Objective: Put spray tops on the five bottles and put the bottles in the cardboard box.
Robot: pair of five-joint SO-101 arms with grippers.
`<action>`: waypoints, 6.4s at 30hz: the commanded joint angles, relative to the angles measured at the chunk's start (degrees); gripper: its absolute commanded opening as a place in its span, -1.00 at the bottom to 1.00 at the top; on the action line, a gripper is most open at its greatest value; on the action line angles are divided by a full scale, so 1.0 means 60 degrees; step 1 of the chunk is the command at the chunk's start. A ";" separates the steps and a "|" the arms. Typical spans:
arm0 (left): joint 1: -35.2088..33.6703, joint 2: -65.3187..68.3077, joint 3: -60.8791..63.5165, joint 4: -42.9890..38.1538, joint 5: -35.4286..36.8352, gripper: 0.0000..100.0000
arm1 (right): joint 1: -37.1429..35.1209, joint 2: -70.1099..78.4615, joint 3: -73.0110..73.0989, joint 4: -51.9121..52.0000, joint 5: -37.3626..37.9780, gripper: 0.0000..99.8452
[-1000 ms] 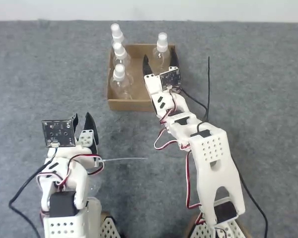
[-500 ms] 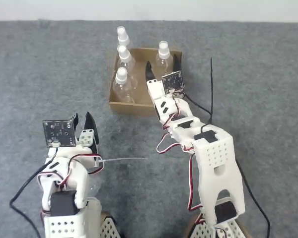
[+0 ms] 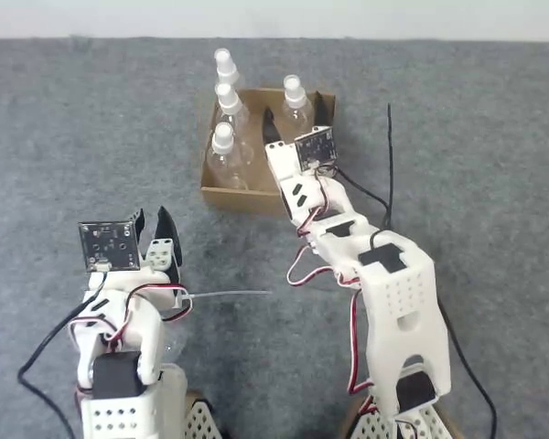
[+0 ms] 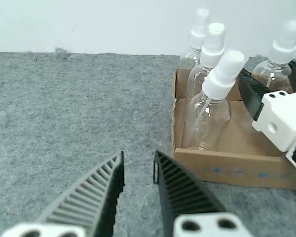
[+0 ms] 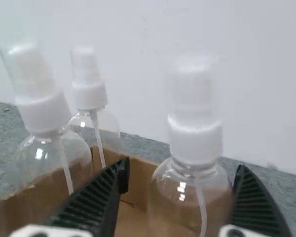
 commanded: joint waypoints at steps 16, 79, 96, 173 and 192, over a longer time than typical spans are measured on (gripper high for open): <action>-0.0059 -0.0132 -0.0081 -0.0352 -0.0147 -0.82 | -0.0139 -0.3436 0.2637 -0.0110 0.0205 -0.43; -0.2667 -0.0117 -0.2586 0.1304 0.0249 -0.82 | -0.3055 -1.3253 0.8703 0.4242 0.0147 -0.99; -0.5744 -0.0117 -0.2029 0.1817 0.2623 -0.58 | -0.3495 -1.4806 0.8659 0.6645 0.0147 -0.99; -0.8249 -0.0117 -0.4242 0.3311 0.4073 -0.57 | -0.8403 -0.7480 0.2051 1.2974 0.0205 -0.57; -0.8249 -0.0117 -0.4139 0.2930 0.4073 -0.57 | -0.7451 -0.4740 0.0352 1.3077 0.0220 -0.57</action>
